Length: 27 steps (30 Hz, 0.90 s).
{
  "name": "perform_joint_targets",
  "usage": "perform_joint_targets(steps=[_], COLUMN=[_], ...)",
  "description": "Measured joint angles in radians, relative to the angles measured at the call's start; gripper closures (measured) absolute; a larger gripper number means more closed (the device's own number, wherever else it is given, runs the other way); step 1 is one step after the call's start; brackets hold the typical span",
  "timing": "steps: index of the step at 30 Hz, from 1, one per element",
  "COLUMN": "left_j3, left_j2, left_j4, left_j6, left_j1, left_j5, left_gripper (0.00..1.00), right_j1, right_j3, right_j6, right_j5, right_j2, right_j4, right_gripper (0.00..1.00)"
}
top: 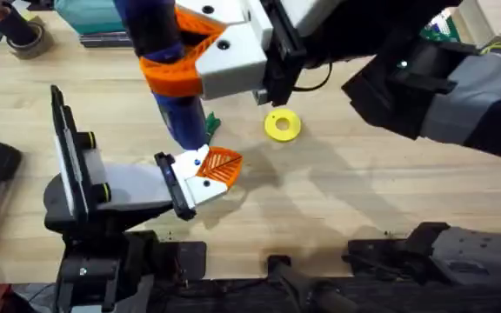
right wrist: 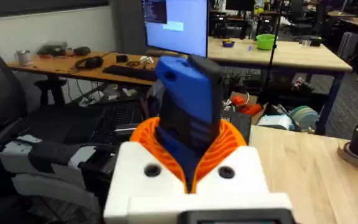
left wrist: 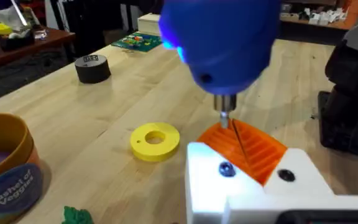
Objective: Pick up the gripper from the table and insert it into the empty holder that is missing its gripper. Then pick up a screw, insert it into the mounting hole, and use the screwdriver to tighten it. Finally, clean up the table by picking up the vegetable and placing it into the bucket.
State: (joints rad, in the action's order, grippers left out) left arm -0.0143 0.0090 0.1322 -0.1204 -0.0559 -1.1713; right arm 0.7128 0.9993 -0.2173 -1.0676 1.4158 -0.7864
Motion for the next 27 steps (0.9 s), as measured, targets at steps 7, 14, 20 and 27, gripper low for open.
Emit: perform_joint_targets(steps=[7,14,20,27], left_j3=[0.0,0.0,0.0,0.0], left_j2=[0.0,0.0,0.0,0.0], left_j4=[0.0,0.0,0.0,0.0], left_j6=[0.0,0.0,0.0,0.0], left_j1=[0.0,0.0,0.0,0.0], left_j5=[0.0,0.0,0.0,0.0], left_gripper=[0.997,0.997,0.997,0.997], right_j1=[0.005,0.013,0.022,0.033], right_j3=[-0.004,-0.004,-0.006,-0.011], right_j6=[0.0,0.0,0.002,0.016], right_j5=[0.0,0.0,0.0,0.0], right_j2=[0.0,0.001,0.008,0.009], right_j4=[0.0,0.0,0.009,0.026], right_gripper=[0.977,0.977,0.977,0.977])
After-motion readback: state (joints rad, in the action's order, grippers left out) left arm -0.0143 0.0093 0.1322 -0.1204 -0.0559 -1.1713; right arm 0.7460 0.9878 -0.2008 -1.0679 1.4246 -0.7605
